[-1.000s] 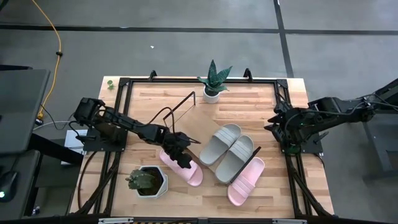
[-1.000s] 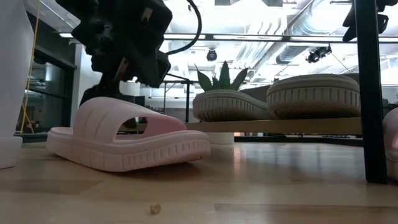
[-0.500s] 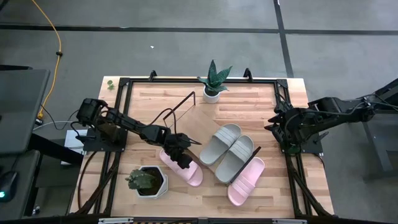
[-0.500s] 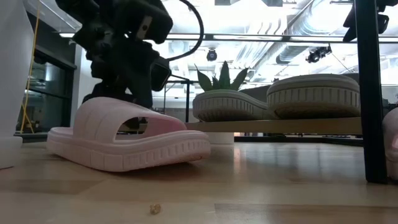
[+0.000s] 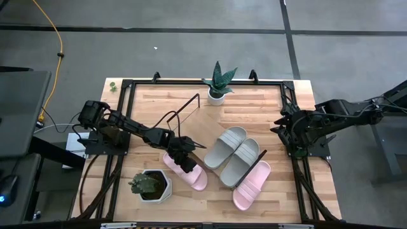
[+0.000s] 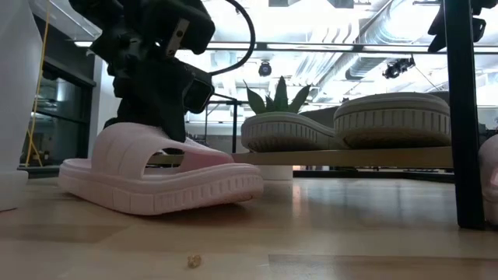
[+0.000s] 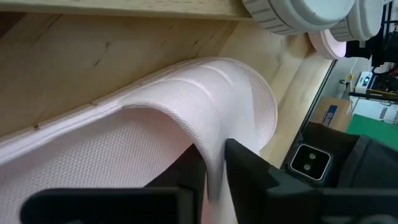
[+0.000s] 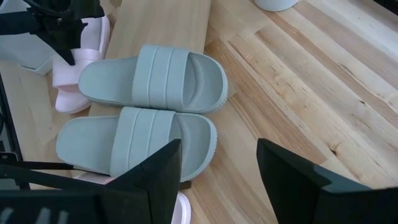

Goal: Pick and place slides into the shelf
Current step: Put the left pink slide on the shelf

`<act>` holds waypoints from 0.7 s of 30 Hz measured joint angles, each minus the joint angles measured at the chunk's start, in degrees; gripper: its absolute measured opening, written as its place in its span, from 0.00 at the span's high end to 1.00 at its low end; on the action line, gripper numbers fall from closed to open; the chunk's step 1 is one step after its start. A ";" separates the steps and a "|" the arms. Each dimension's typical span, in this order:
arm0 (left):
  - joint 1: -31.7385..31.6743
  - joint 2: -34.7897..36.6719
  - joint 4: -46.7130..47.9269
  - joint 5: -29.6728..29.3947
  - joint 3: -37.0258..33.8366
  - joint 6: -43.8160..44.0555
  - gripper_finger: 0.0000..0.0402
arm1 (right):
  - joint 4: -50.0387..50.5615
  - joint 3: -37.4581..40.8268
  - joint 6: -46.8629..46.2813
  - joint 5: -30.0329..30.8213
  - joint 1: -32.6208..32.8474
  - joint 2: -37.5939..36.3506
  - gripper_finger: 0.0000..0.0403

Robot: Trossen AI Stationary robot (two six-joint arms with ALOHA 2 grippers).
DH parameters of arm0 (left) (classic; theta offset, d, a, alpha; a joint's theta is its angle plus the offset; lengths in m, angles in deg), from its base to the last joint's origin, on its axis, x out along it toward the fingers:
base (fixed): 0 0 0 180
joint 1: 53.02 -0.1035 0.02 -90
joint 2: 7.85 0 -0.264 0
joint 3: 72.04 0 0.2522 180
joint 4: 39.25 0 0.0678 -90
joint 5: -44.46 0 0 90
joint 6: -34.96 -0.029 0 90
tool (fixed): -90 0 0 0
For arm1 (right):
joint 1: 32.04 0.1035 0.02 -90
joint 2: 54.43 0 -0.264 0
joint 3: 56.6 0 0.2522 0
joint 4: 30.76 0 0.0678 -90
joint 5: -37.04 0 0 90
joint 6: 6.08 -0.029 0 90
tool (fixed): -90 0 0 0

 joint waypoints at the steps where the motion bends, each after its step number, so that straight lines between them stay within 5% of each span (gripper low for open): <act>1: 0.00 0.02 -0.02 0.00 0.00 0.00 0.90 | 0.00 0.00 0.02 0.02 0.00 0.00 0.51; 6: -0.02 0.02 -0.02 1.91 0.00 0.02 0.98 | 0.00 0.00 0.02 0.01 0.00 0.00 0.51; 21: 0.04 0.04 0.78 7.62 4.48 -0.26 0.96 | 1.12 0.00 0.08 0.32 0.00 0.01 0.51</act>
